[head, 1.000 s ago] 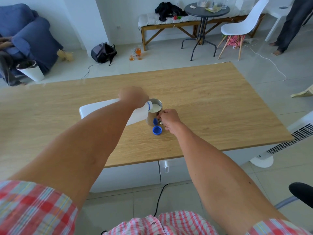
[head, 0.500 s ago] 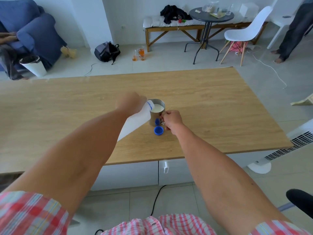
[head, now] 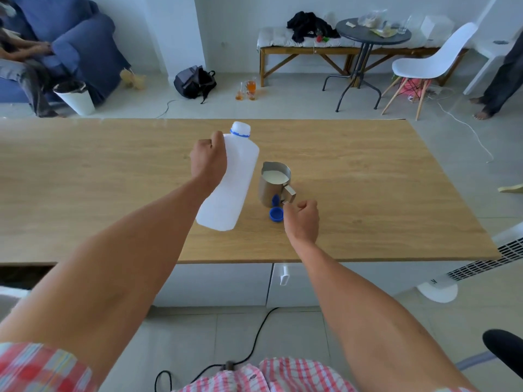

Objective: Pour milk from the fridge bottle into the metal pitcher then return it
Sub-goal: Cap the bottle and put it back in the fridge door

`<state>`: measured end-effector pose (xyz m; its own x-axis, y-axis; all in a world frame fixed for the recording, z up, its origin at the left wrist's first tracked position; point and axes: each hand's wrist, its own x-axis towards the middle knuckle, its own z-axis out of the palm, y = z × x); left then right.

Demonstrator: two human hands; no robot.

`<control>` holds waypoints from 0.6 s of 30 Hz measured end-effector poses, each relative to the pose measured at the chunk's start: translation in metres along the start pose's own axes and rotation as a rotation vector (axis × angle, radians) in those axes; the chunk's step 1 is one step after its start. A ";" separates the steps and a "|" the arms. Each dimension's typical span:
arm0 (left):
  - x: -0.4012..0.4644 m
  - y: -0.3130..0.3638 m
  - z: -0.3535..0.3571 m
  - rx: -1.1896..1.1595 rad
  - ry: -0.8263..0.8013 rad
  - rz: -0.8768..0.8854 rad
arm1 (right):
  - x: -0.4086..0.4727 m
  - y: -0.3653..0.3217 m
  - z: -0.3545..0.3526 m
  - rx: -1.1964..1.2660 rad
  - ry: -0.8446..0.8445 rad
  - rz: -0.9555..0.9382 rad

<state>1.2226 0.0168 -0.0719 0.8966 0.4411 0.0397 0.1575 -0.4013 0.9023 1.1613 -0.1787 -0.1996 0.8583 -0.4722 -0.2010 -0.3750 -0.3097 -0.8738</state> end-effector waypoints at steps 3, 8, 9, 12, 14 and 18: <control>-0.009 -0.010 0.001 -0.133 0.043 -0.008 | -0.006 0.011 0.010 -0.072 -0.061 0.028; -0.020 -0.024 0.008 -0.262 0.131 -0.058 | -0.008 0.014 0.026 -0.230 -0.068 0.012; -0.023 -0.026 0.009 -0.282 0.141 -0.064 | -0.007 0.013 0.029 -0.250 -0.062 0.012; -0.029 -0.036 0.012 -0.314 0.149 -0.060 | -0.005 0.013 0.037 -0.323 -0.026 0.016; -0.032 -0.042 0.014 -0.317 0.147 -0.057 | -0.004 0.014 0.041 -0.364 -0.009 0.000; -0.035 -0.049 0.016 -0.336 0.155 -0.065 | -0.006 0.017 0.042 -0.388 0.002 -0.043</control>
<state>1.1902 0.0083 -0.1239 0.8121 0.5832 0.0192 0.0441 -0.0942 0.9946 1.1650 -0.1464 -0.2315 0.8756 -0.4534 -0.1669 -0.4437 -0.6180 -0.6490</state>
